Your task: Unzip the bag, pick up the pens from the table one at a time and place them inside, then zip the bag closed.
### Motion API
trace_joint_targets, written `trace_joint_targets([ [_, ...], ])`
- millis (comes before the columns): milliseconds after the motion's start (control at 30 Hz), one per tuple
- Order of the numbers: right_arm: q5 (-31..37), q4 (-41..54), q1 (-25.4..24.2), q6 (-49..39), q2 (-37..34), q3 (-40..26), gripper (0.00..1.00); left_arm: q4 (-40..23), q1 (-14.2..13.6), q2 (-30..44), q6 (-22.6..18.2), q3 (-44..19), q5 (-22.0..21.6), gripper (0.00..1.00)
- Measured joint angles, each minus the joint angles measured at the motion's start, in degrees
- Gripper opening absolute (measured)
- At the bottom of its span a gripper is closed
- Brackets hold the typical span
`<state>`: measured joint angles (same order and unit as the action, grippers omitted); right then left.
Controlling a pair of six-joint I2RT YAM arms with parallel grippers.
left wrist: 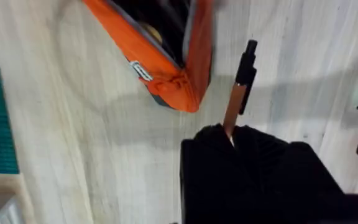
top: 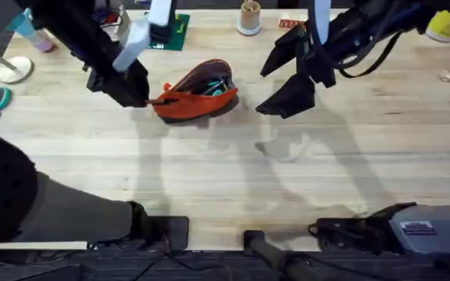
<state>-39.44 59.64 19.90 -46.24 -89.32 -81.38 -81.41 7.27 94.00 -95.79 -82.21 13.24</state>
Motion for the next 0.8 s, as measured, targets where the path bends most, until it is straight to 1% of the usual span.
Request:
trace_joint_targets([
  [133,0.0,0.0,0.0,0.0,0.0,0.0,0.995,-2.2,-0.4,0.0,0.0,-3.4,1.9,0.041],
  [200,0.0,0.0,0.0,0.0,0.0,0.0,0.995,-3.2,-1.0,0.0,0.0,-5.2,2.2,0.041],
  [267,0.0,0.0,0.0,0.0,0.0,0.0,0.995,-3.9,-2.0,0.0,0.6,-7.1,2.4,0.041],
  [367,0.0,0.0,0.0,0.0,0.0,0.0,0.996,-3.9,-4.1,0.0,3.0,-9.9,2.5,0.041],
  [500,0.0,0.0,0.0,0.0,0.0,0.0,0.996,-3.8,-7.8,0.0,7.7,-13.1,2.4,0.041],
  [567,0.0,0.0,0.0,0.0,0.0,0.0,0.996,-3.2,-10.1,0.0,11.0,-14.3,1.8,0.041],
  [667,0.0,0.0,0.0,0.0,0.0,0.0,0.996,-1.1,-14.0,0.0,17.3,-15.4,-0.2,0.041],
  [800,0.0,0.0,0.0,0.0,0.0,0.0,0.996,0.0,-18.7,0.0,24.3,-15.8,-2.3,0.041],
])
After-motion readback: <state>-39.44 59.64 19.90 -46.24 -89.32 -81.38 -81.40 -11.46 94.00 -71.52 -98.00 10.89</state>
